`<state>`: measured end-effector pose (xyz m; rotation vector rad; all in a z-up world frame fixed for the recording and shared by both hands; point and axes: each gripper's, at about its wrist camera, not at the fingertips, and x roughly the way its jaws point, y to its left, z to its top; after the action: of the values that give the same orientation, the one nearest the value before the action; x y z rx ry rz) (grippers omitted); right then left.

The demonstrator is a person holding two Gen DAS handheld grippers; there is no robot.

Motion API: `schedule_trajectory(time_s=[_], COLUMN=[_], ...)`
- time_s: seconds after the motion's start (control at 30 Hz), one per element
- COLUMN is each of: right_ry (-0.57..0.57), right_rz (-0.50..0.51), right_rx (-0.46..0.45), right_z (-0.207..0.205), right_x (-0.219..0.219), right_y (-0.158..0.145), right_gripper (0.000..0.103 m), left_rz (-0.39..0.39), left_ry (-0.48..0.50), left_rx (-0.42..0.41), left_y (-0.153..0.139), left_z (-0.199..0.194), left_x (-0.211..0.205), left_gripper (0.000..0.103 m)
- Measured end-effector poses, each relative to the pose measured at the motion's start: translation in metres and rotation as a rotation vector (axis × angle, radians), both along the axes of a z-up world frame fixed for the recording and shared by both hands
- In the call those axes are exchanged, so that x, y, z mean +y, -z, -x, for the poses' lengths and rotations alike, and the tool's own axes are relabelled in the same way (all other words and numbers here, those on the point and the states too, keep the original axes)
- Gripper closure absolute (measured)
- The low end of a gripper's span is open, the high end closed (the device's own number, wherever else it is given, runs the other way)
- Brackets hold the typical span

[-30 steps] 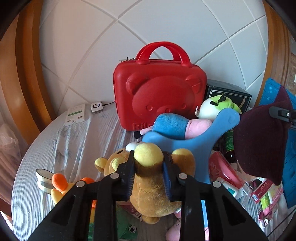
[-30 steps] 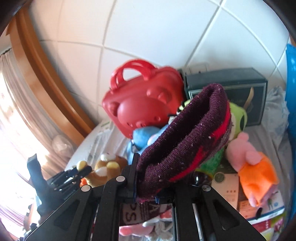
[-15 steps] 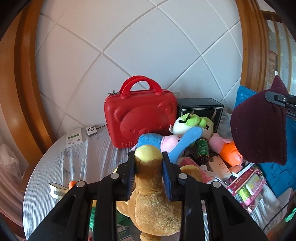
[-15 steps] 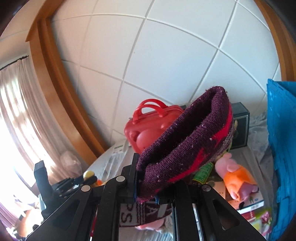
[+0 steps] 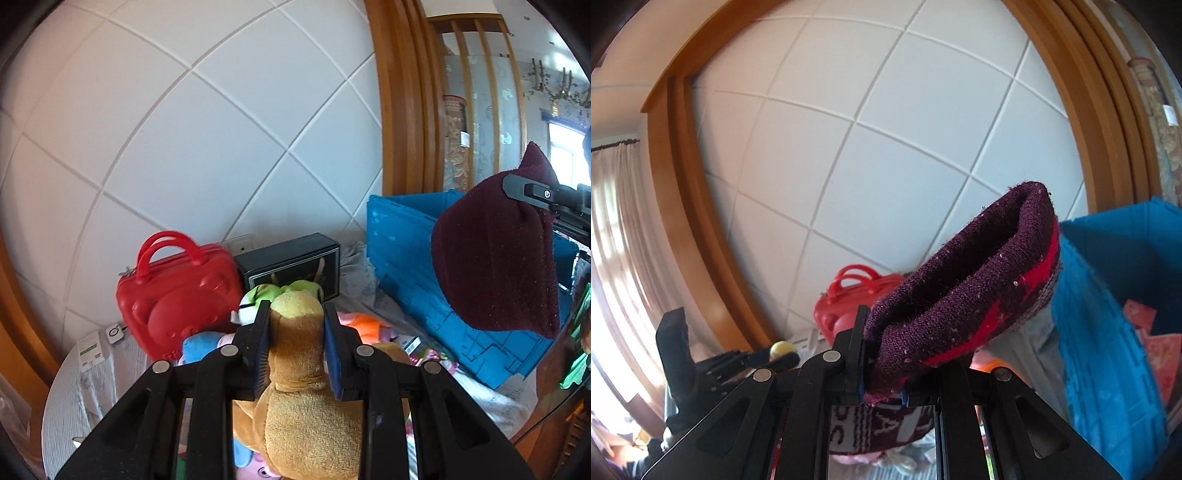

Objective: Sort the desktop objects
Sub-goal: 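Carry the teddy bear and knit hat into the blue crate and release both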

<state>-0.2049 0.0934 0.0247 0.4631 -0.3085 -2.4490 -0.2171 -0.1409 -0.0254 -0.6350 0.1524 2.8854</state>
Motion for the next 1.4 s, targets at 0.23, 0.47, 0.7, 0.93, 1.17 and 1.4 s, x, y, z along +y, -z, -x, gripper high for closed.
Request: schedule_trajectory(time_s=[0.23, 0.47, 0.7, 0.93, 1.17, 1.4], right_ry=[0.128, 0.28, 0.431, 0.555, 0.554, 0.539], right_rz=[0.032, 0.021, -0.041, -0.072, -0.037, -0.038], right_rx=[0.083, 0.128, 0.046, -0.054, -0.017, 0.001], right_z=[-0.005, -0.002, 0.039, 0.079, 0.072, 0.057], right_x=[0.093, 0.195, 0.273, 0.323, 0.349, 0.341], right_y=[-0.036, -0.064, -0.06, -0.021, -0.031, -0.029], right_gripper=[0.09, 0.09, 0.078, 0.012, 0.004, 0.001], left_rz=[-0.016, -0.079, -0.043, 0.023, 0.053, 0.052], left_ry=[0.182, 0.353, 0.429, 0.472, 0.439, 0.303], left_rx=[0.105, 0.206, 0.177, 0.116, 0.118, 0.151], left_y=[-0.059, -0.108, -0.115, -0.099, -0.096, -0.08], left_z=[0.028, 0.056, 0.097, 0.127, 0.124, 0.101], left_x=[0.12, 0.248, 0.355, 0.414, 0.417, 0.388], left_gripper=[0.077, 0.077, 0.077, 0.072, 0.071, 0.036])
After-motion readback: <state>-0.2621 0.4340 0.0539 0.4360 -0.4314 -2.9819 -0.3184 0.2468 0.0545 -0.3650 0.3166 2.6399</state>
